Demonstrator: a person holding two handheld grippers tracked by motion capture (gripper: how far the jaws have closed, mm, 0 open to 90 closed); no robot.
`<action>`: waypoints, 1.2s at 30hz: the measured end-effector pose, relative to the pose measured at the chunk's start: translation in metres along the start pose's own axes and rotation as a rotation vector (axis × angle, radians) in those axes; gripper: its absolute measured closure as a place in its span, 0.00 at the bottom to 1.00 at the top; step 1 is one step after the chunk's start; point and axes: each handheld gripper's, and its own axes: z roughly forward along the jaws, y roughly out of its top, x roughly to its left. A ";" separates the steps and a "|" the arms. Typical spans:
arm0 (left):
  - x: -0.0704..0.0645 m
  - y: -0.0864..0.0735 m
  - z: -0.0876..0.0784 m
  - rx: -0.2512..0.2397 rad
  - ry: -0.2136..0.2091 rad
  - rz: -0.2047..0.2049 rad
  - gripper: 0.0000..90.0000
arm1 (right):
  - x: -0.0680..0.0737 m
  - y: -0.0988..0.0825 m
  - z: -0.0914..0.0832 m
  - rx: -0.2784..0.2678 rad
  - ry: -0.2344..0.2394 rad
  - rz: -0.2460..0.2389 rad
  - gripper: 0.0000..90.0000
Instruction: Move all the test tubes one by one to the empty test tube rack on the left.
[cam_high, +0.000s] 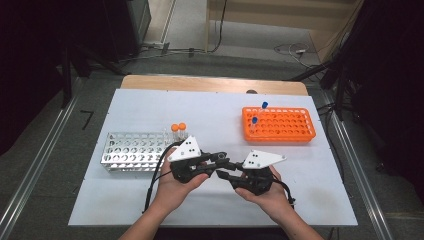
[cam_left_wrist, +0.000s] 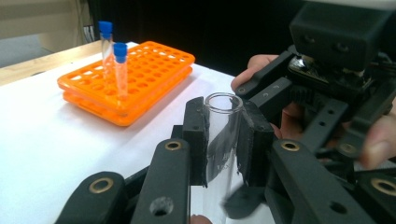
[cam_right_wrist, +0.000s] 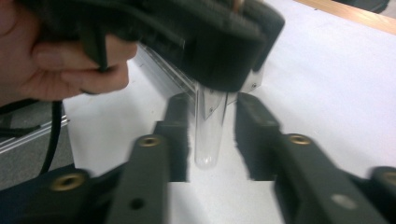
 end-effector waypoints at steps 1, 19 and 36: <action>0.001 0.000 -0.002 -0.003 0.005 -0.002 0.85 | -0.001 0.000 -0.001 -0.005 0.002 -0.004 0.55; 0.022 0.006 -0.032 -0.034 0.094 -0.023 0.85 | -0.034 -0.019 -0.033 -0.008 -0.004 0.024 0.00; 0.040 0.010 -0.059 -0.053 0.165 -0.041 0.85 | -0.060 -0.041 -0.068 -0.017 -0.093 0.071 0.00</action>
